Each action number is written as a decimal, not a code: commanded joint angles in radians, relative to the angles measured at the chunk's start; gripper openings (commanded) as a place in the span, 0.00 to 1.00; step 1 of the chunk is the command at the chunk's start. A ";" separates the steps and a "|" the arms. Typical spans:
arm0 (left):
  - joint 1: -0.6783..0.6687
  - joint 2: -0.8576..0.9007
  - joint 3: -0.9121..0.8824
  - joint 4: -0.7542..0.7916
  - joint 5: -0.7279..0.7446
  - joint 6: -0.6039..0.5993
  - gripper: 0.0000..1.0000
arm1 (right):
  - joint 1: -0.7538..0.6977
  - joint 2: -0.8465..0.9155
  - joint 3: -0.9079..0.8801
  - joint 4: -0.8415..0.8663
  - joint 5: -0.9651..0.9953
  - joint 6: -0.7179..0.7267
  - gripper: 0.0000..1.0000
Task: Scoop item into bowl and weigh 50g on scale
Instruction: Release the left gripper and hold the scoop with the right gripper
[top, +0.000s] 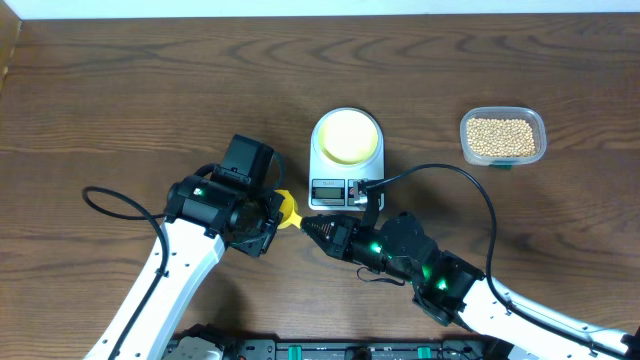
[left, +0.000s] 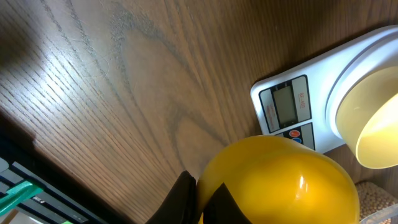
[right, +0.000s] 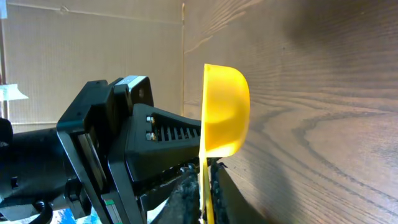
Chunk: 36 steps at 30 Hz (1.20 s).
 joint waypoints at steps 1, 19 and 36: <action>-0.005 0.004 -0.008 -0.004 -0.018 -0.012 0.07 | 0.009 0.004 -0.001 0.003 0.015 0.010 0.05; -0.005 0.004 -0.008 -0.031 -0.018 -0.011 0.07 | 0.009 0.004 -0.001 0.002 -0.023 -0.030 0.01; -0.005 0.004 -0.008 -0.030 -0.017 -0.012 0.08 | 0.009 0.004 -0.001 0.003 -0.086 -0.074 0.01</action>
